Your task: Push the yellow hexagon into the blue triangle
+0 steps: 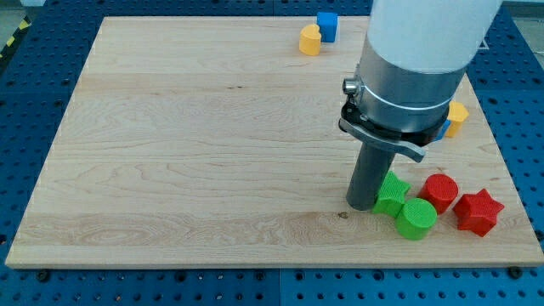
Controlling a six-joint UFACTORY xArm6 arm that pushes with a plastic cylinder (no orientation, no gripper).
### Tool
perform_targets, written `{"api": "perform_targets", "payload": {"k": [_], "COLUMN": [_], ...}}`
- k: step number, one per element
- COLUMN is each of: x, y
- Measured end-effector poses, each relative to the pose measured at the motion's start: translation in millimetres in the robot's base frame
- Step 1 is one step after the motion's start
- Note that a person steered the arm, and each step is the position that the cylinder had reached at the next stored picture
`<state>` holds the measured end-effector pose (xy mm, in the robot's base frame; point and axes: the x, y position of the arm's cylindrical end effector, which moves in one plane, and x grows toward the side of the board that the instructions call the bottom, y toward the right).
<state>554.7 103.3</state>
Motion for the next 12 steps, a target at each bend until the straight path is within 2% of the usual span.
{"api": "perform_targets", "payload": {"k": [3, 4, 5, 6, 8, 10, 12], "x": [-4.9, -23.7, -70.9, -89.2, -89.1, -88.8, -68.8], "y": [21.1, -2.3, -25.7, -19.5, -13.6, 41.4, 71.7]}}
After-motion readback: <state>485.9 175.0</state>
